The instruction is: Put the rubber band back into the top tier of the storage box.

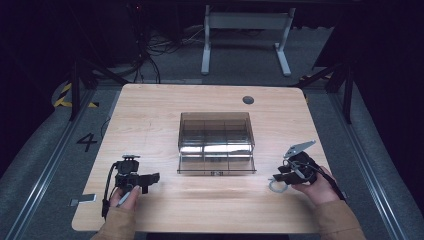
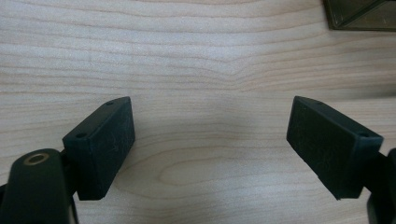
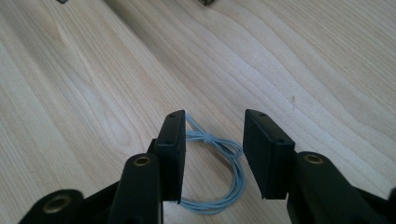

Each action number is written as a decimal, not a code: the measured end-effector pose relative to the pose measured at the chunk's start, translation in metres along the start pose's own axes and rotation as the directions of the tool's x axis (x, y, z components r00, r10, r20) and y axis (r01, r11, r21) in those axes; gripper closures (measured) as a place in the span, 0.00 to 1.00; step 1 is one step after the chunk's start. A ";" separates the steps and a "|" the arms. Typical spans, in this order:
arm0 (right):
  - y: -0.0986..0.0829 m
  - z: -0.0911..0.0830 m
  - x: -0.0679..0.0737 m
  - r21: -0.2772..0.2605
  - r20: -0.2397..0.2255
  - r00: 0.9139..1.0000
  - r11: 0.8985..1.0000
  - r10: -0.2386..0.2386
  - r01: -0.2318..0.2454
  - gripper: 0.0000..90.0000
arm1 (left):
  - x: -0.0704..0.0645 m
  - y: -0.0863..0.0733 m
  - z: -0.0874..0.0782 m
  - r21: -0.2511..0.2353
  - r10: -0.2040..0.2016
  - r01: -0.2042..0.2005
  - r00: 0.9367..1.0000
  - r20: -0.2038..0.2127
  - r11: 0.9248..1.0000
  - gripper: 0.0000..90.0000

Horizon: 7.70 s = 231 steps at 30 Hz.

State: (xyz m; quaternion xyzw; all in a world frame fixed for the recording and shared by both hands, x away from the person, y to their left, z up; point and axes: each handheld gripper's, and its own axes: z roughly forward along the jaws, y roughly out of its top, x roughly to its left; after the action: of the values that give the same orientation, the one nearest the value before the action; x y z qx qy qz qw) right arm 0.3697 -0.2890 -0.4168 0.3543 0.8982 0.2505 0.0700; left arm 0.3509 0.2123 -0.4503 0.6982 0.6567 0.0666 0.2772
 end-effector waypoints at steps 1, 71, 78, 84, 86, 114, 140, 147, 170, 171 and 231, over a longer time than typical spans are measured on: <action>0.000 0.001 0.000 0.001 0.000 1.000 1.000 0.000 0.000 0.68 | 0.000 0.000 0.000 0.000 0.000 0.000 1.000 0.000 1.000 0.18; 0.003 -0.028 0.004 -0.069 0.072 0.997 0.998 0.008 -0.003 0.99 | 0.000 0.000 0.000 0.002 0.000 0.000 1.000 -0.001 1.000 0.18; 0.005 -0.037 0.006 -0.096 0.068 0.997 0.995 0.020 -0.014 0.99 | -0.001 0.000 0.001 0.002 0.002 -0.002 1.000 -0.001 1.000 0.18; 0.007 -0.045 0.006 -0.120 0.075 0.997 0.993 0.022 -0.013 0.99 | -0.001 0.001 0.002 -0.002 0.003 -0.003 1.000 -0.003 1.000 0.18; 0.008 -0.050 0.006 -0.132 0.077 0.997 0.991 0.031 -0.020 0.99 | -0.001 0.001 0.002 -0.003 0.004 -0.004 1.000 -0.004 1.000 0.18; 0.032 -0.099 0.010 -0.231 0.105 0.993 0.973 0.050 -0.025 0.99 | -0.002 0.001 0.002 -0.002 0.004 -0.004 1.000 -0.007 1.000 0.18; 0.058 -0.118 0.024 -0.261 0.102 0.995 0.965 0.003 0.024 0.99 | -0.002 0.001 0.002 0.000 0.006 -0.006 1.000 -0.005 1.000 0.18; 0.069 -0.117 0.032 -0.249 0.082 0.996 0.968 -0.018 0.038 0.99 | -0.002 0.001 0.002 -0.001 0.004 -0.004 1.000 -0.004 1.000 0.18; 0.113 -0.096 0.058 -0.232 0.023 0.992 0.965 -0.122 0.124 0.99 | -0.002 0.001 0.001 0.003 0.012 -0.012 1.000 0.000 1.000 0.18; 0.115 -0.095 0.059 -0.231 0.018 0.992 0.965 -0.126 0.127 0.99 | -0.002 0.001 0.001 0.004 0.012 -0.012 1.000 0.000 1.000 0.18; 0.171 -0.018 0.093 -0.131 -0.065 0.964 0.960 -0.257 0.247 0.98 | -0.002 0.002 0.000 0.001 0.016 -0.016 1.000 0.008 1.000 0.18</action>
State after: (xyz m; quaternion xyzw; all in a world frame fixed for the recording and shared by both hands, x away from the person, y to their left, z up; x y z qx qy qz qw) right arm 0.3985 -0.1272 -0.3109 0.2214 0.9212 0.3081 0.0862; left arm 0.3524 0.2103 -0.4493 0.7037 0.6501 0.0659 0.2789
